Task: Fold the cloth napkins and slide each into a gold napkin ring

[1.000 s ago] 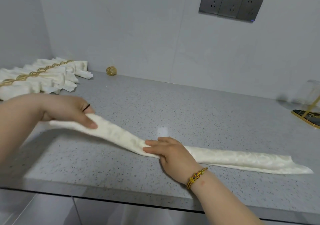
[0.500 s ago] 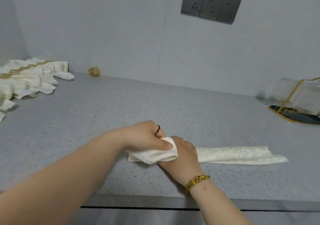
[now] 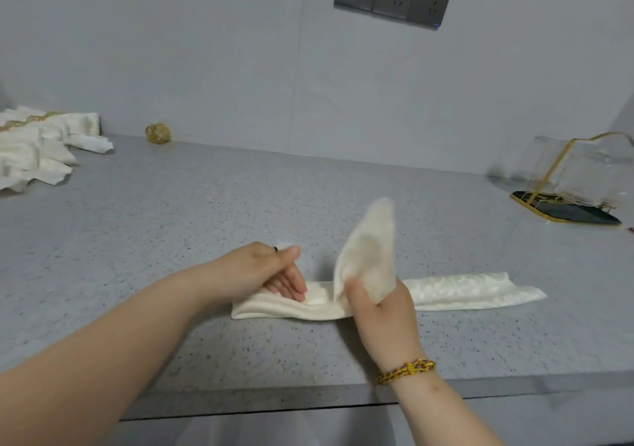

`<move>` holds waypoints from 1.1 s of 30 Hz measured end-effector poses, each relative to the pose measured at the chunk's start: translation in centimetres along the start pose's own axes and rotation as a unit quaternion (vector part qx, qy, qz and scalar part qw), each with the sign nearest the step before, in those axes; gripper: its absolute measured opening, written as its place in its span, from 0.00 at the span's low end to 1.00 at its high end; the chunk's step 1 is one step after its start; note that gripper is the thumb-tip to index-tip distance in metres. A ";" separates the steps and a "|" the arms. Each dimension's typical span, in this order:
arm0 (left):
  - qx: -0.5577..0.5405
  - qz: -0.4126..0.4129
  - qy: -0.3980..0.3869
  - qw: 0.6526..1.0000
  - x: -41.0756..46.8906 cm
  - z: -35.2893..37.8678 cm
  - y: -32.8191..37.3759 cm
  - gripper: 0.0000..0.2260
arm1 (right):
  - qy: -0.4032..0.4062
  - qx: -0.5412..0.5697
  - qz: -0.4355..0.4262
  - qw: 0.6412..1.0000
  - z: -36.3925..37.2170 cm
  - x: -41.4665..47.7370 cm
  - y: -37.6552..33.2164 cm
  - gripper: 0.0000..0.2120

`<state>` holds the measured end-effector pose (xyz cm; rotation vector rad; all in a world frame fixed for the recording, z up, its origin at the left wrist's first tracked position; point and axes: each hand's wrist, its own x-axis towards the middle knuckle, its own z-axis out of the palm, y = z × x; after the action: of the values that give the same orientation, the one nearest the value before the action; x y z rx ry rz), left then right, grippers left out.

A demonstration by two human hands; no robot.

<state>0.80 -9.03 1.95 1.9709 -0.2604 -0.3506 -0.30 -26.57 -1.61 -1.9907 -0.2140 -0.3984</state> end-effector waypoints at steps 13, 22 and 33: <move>0.458 0.201 0.061 0.864 1.0 4.2 -1.9 0.21 | 0.050 -0.035 0.121 0.991 -7.9 -1.1 2.2 0.13; 0.474 0.254 0.139 0.832 2.1 6.3 -2.2 0.12 | 0.002 -0.150 -0.016 0.989 -6.9 1.4 -0.2 0.13; 0.498 0.178 0.133 0.838 2.0 6.3 -2.3 0.13 | 0.274 0.107 0.273 0.916 -11.3 3.2 3.7 0.20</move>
<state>0.45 -14.13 -2.83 2.8741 -0.7226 0.4076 1.80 -38.47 0.96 -1.5625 0.6182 -0.5211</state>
